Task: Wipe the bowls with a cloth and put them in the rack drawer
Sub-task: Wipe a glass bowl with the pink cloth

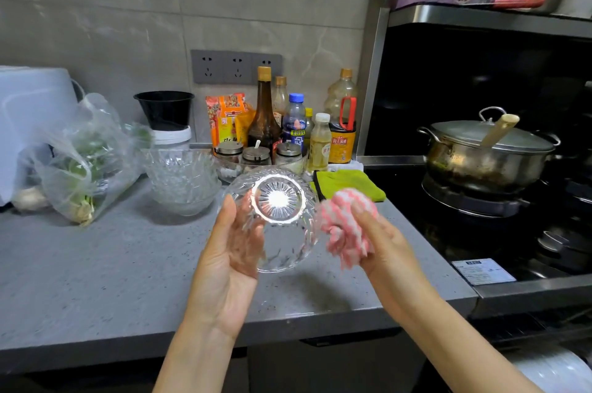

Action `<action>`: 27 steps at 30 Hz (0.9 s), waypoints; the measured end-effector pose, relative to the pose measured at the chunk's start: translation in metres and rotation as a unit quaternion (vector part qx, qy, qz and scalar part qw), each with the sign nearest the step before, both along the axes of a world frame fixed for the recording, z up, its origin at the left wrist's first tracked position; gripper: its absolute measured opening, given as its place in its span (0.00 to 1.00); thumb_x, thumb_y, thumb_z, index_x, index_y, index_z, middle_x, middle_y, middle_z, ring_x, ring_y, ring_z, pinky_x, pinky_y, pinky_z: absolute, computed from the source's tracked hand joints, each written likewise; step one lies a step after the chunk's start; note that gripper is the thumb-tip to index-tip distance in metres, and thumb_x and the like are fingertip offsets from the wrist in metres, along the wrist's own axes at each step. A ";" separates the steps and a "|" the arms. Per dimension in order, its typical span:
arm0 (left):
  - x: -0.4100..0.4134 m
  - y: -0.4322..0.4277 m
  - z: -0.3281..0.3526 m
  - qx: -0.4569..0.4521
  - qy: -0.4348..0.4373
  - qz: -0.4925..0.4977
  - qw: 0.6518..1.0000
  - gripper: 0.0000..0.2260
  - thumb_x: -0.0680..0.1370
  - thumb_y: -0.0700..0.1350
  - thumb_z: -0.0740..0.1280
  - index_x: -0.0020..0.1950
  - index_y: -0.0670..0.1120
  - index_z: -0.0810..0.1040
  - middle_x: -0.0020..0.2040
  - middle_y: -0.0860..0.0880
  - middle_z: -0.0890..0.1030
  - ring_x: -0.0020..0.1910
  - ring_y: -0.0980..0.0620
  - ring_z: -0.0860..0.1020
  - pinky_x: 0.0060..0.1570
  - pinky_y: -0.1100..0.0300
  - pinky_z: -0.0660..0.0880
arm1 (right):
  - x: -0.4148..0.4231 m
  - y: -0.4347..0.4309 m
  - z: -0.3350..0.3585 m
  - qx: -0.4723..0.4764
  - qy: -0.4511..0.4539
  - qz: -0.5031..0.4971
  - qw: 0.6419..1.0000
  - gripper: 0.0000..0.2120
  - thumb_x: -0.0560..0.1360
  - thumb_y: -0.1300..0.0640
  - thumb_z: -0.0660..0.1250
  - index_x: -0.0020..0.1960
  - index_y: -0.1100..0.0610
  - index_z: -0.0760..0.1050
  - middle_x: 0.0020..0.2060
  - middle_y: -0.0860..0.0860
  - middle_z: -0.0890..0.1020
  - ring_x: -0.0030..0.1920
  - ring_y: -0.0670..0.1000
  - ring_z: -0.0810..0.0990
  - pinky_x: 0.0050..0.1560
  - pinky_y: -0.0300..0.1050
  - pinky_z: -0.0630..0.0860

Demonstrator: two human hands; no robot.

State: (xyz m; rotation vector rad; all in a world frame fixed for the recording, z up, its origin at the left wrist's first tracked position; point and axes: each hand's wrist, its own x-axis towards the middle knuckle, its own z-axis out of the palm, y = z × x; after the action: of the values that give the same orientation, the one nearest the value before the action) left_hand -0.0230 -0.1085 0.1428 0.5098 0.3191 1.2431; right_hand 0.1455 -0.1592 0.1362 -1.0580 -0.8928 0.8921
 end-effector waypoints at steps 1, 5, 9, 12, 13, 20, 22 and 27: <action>0.002 -0.001 0.000 0.007 0.010 0.001 1.000 0.11 0.68 0.47 0.69 0.47 0.45 0.82 0.41 0.50 0.84 0.34 0.59 0.82 0.28 0.70 0.77 | -0.002 -0.001 0.004 0.033 -0.033 -0.028 0.999 0.23 0.70 0.42 0.66 0.55 0.58 0.80 0.37 0.55 0.82 0.35 0.52 0.77 0.37 0.43 0.73; 0.014 -0.007 -0.004 0.011 0.035 -0.013 0.999 0.13 0.70 0.46 0.68 0.52 0.43 0.79 0.42 0.49 0.85 0.33 0.58 0.82 0.30 0.69 0.78 | -0.022 -0.003 0.017 0.198 -0.275 -0.063 0.939 0.15 0.81 0.49 0.57 0.65 0.48 0.74 0.57 0.44 0.82 0.58 0.43 0.78 0.57 0.35 0.74; 0.023 -0.006 -0.007 0.007 0.039 -0.006 0.999 0.09 0.75 0.40 0.66 0.54 0.42 0.80 0.45 0.47 0.83 0.37 0.57 0.82 0.37 0.68 0.78 | -0.020 0.008 -0.001 0.245 -0.626 -0.100 0.734 0.20 0.82 0.54 0.54 0.72 0.57 0.68 0.73 0.51 0.67 0.75 0.49 0.61 0.72 0.51 0.64; 0.020 -0.001 -0.007 0.003 0.023 0.017 1.000 0.11 0.69 0.46 0.69 0.50 0.44 0.80 0.45 0.47 0.83 0.38 0.57 0.82 0.38 0.68 0.79 | -0.015 0.003 -0.009 0.234 -0.615 -0.122 0.743 0.20 0.82 0.56 0.55 0.72 0.59 0.68 0.73 0.51 0.67 0.75 0.48 0.61 0.71 0.49 0.65; 0.019 0.000 -0.007 0.004 0.022 0.016 1.000 0.13 0.69 0.47 0.70 0.51 0.43 0.80 0.48 0.46 0.83 0.41 0.56 0.82 0.40 0.66 0.79 | -0.015 -0.001 -0.011 0.235 -0.617 -0.122 0.741 0.20 0.82 0.56 0.55 0.72 0.59 0.68 0.73 0.51 0.68 0.75 0.48 0.61 0.71 0.48 0.65; 0.031 -0.008 -0.006 0.030 0.028 -0.028 0.999 0.06 0.66 0.43 0.75 0.41 0.44 0.84 0.40 0.48 0.84 0.34 0.58 0.81 0.35 0.68 0.78 | -0.021 0.000 0.002 0.245 -0.641 -0.151 0.712 0.19 0.82 0.55 0.55 0.70 0.60 0.70 0.71 0.53 0.70 0.74 0.50 0.64 0.70 0.48 0.67; 0.031 -0.004 -0.003 0.029 0.027 -0.004 0.999 0.07 0.71 0.46 0.70 0.45 0.44 0.82 0.43 0.47 0.84 0.38 0.57 0.81 0.37 0.69 0.78 | -0.016 0.000 0.002 0.234 -0.640 -0.178 0.709 0.19 0.82 0.55 0.55 0.70 0.61 0.70 0.71 0.53 0.70 0.74 0.49 0.64 0.70 0.46 0.67; 0.028 0.001 -0.005 0.026 0.039 -0.020 0.999 0.19 0.71 0.49 0.68 0.57 0.40 0.79 0.58 0.40 0.81 0.53 0.49 0.82 0.52 0.59 0.78 | -0.016 -0.013 -0.013 0.246 -0.651 -0.177 0.696 0.19 0.81 0.56 0.56 0.69 0.61 0.72 0.70 0.53 0.71 0.73 0.50 0.65 0.70 0.45 0.67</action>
State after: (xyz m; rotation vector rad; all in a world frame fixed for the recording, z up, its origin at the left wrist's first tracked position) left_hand 0.0054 -0.1073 0.1382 0.6073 0.3407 1.1971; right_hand 0.1292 -0.1721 0.1228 -1.2387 -1.8543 -0.6273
